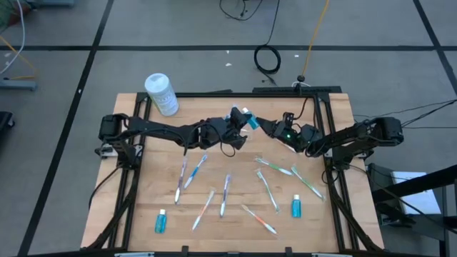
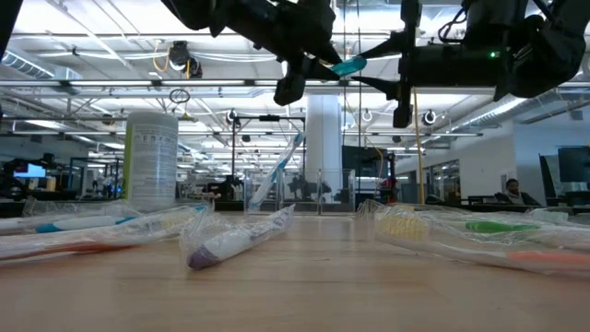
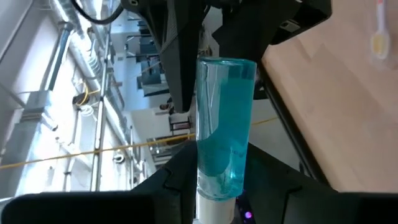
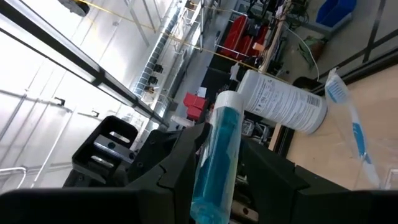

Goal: Pick & Place toothbrushing station
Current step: Put the top blue mouthwash bottle into the transparent organizer

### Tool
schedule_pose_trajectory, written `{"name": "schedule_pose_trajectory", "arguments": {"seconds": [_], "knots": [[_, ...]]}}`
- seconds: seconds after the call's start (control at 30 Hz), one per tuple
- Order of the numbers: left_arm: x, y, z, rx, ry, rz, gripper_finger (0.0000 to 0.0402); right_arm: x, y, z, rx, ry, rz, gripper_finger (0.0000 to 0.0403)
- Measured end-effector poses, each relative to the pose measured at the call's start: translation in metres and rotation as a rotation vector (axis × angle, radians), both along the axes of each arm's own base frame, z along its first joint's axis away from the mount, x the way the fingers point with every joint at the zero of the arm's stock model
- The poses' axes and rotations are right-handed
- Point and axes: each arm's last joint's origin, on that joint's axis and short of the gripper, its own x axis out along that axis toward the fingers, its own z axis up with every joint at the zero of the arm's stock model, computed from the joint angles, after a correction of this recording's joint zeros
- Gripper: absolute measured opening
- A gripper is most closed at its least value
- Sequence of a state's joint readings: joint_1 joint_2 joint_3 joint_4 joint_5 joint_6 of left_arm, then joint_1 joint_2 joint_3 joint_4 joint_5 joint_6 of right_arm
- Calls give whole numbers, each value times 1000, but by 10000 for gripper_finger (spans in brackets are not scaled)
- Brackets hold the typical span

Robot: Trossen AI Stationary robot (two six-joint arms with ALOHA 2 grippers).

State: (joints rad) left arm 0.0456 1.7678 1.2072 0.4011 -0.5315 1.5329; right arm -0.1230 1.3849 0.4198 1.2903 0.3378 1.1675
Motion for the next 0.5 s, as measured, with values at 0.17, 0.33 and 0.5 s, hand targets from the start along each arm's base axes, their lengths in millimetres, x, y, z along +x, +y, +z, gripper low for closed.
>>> {"name": "schedule_pose_trajectory", "arguments": {"seconds": [0.17,0.33,0.5], "knots": [[10,2,-6,40,4,41,113,0,-1,-1,-1,8,-10,130],[29,5,-13,69,19,153,113,0,-4,-5,1,49,-19,130],[36,9,-5,70,-20,292,113,1,-4,-7,-19,83,-21,130]]}}
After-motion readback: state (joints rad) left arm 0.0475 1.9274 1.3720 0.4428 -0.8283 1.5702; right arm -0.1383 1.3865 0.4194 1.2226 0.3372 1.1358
